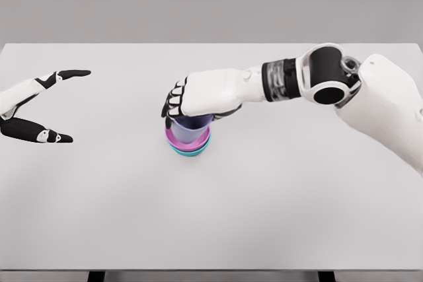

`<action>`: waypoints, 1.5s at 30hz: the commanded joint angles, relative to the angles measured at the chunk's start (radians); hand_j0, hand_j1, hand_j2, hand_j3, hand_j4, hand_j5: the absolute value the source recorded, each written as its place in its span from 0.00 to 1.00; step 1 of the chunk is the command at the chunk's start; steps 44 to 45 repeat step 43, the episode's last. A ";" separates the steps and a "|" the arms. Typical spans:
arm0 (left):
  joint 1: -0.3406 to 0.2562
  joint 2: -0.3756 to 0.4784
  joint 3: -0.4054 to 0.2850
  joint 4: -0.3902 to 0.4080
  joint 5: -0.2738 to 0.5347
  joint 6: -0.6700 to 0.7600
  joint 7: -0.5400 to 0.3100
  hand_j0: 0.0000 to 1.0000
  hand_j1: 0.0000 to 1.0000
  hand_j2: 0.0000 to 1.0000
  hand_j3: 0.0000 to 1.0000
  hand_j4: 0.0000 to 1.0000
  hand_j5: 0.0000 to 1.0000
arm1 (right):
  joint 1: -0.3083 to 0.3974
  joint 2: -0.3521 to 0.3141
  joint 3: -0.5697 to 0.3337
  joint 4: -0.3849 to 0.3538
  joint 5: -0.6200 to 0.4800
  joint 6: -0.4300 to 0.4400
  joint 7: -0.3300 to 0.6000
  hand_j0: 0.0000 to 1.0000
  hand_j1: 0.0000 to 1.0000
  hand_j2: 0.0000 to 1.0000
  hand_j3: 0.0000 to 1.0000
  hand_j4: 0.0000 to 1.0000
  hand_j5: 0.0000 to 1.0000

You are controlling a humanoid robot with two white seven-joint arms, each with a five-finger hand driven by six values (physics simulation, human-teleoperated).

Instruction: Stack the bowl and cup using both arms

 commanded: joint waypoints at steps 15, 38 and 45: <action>0.000 0.001 0.001 0.000 0.008 0.002 0.000 1.00 1.00 1.00 1.00 1.00 1.00 | -0.003 0.027 0.016 0.052 0.004 0.003 0.000 0.99 0.99 0.99 0.99 0.99 0.99; 0.015 -0.007 0.013 0.001 -0.004 0.002 0.000 1.00 1.00 1.00 1.00 1.00 1.00 | 0.252 -0.364 -0.462 0.041 -0.005 0.003 0.000 1.00 1.00 1.00 1.00 1.00 1.00; 0.015 -0.025 0.013 0.000 -0.050 0.002 0.000 1.00 1.00 1.00 1.00 1.00 1.00 | 0.272 -0.381 -0.456 0.046 -0.005 0.003 0.000 1.00 1.00 1.00 1.00 1.00 1.00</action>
